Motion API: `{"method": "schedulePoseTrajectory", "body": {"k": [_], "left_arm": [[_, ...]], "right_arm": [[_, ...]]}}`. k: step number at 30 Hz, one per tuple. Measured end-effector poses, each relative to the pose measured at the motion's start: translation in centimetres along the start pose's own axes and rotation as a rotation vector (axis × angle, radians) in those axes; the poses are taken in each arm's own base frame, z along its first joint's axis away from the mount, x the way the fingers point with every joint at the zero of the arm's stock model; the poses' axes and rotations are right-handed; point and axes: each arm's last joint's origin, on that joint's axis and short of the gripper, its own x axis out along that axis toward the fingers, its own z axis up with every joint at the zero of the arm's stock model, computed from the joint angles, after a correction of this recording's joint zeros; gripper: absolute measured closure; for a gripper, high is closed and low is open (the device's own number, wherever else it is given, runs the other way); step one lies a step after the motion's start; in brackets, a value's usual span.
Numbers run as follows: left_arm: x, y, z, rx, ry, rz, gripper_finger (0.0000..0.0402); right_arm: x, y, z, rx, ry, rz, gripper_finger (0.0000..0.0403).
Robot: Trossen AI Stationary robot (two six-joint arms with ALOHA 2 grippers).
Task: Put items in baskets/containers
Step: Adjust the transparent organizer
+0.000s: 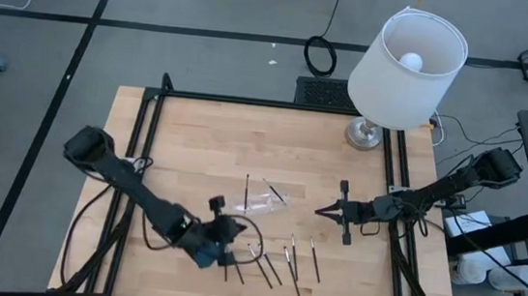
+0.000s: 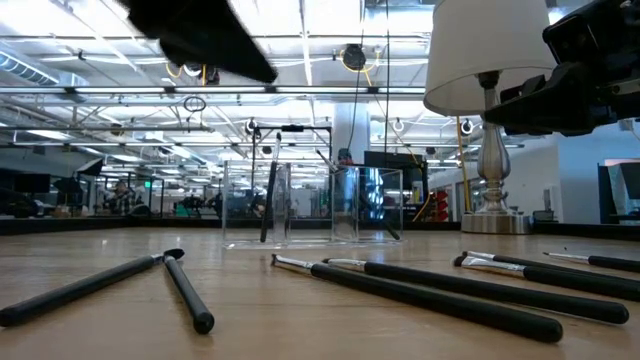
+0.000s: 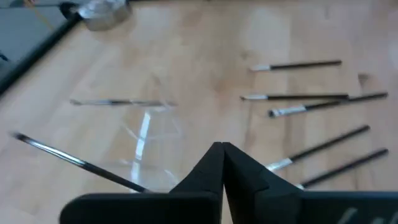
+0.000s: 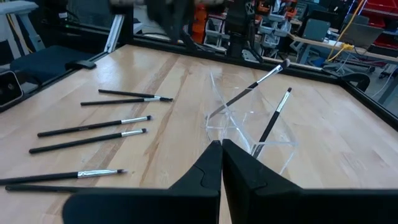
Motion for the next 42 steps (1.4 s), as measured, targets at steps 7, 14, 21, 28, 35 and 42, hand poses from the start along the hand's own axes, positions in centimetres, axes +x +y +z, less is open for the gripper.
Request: {"method": "schedulePoseTrajectory", "body": {"k": [7, 14, 21, 28, 35, 42], "left_arm": [[1.6, -2.1, -2.8, -0.044, 0.048, 0.006, 0.0398], [2.9, -1.2, -4.6, -0.086, 0.138, 0.114, 0.0398], [3.5, 0.1, -4.7, -0.111, 0.171, 0.203, 0.0398], [3.9, 1.2, -4.8, -0.114, 0.205, 0.253, 0.0398], [4.1, 1.8, -4.9, -0.119, 0.229, 0.290, 0.0398], [4.0, 2.1, -5.1, -0.123, 0.239, 0.323, 0.0398]], "right_arm": [[0.0, 0.0, 0.0, 0.015, -0.002, 0.000, 0.0403], [0.0, 0.0, 0.1, 0.043, -0.010, 0.002, 0.0403], [0.0, 0.0, 0.1, 0.060, -0.010, 0.002, 0.0403], [0.0, 0.0, 0.1, 0.061, -0.009, 0.002, 0.0403], [0.0, 0.0, 0.0, 0.059, -0.002, 0.003, 0.0403], [0.0, 0.0, 0.0, 0.071, -0.002, 0.003, 0.0403]]}}
